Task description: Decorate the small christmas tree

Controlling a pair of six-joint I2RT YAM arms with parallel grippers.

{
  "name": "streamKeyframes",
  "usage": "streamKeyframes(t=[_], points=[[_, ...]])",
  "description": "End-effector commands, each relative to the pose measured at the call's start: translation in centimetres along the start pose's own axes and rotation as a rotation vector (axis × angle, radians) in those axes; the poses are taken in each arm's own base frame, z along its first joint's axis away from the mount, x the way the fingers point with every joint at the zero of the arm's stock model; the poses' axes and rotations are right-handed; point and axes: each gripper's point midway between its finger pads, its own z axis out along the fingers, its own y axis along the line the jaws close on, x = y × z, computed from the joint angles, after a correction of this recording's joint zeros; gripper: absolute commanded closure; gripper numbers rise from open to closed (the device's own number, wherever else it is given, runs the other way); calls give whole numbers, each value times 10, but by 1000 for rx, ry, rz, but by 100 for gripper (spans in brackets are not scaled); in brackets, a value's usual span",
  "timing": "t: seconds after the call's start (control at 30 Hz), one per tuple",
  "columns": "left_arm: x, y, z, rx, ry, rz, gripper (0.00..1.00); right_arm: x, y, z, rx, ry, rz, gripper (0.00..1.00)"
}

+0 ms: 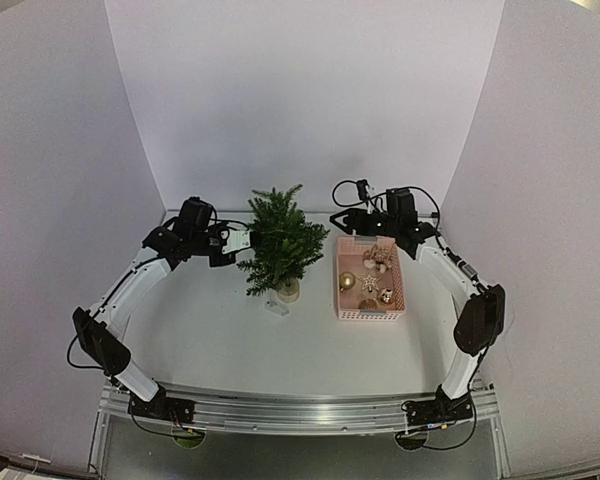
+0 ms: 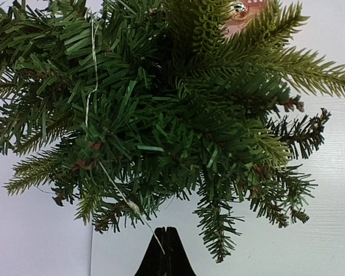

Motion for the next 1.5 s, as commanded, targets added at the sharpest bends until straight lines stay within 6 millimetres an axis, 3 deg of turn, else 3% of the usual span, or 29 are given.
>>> streamKeyframes(t=[0.0, 0.17, 0.47, 0.73, 0.9, 0.97, 1.27, 1.47], points=[[-6, 7, -3, -46, -59, -18, 100, -9, 16, 1, -49, -13, -24, 29], [5, -1, 12, -32, -56, -18, 100, -6, 18, 1, -56, -6, -23, 29], [3, -6, 28, -14, -113, -89, 100, 1, 18, 11, -68, 17, -12, 28], [-10, 7, 30, -44, -168, -116, 98, 2, 18, 15, -74, 23, -10, 27], [-7, 4, 34, -27, -165, -124, 86, 1, 18, 15, -75, 21, -13, 27], [-7, 4, 30, -33, -162, -130, 77, 0, 19, 14, -74, 19, -15, 27], [-20, 19, -9, -105, -176, -115, 37, 0, 19, 13, -71, 17, -18, 26], [-19, 24, -28, -143, -160, -96, 22, -2, 20, 12, -71, 11, -22, 26]])
